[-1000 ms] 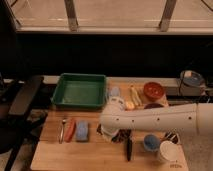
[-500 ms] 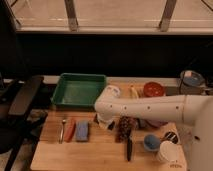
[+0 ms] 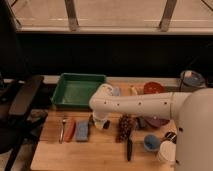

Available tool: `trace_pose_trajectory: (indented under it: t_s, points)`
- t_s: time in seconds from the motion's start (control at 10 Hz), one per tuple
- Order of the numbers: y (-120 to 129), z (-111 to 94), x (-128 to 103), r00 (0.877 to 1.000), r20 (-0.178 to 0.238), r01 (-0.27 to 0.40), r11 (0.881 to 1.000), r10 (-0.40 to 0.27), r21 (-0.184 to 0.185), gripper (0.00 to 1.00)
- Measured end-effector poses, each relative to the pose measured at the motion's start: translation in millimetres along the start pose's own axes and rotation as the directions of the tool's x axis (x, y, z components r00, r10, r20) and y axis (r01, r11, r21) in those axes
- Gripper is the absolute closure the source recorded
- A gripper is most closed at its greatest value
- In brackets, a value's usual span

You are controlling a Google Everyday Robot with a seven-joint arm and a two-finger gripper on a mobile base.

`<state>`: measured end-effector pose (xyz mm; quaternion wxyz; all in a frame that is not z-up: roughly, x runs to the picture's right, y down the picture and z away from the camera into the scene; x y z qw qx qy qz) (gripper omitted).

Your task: Wipe table surface with eraser

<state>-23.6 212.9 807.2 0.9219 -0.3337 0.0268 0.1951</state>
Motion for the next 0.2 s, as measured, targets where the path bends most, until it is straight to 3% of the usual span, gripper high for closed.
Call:
trace_pose_trajectory:
  t_s: [0.2]
  points:
    - [30,0,18,1.000,0.001,-0.019,1.000,0.019,-0.005,1.00]
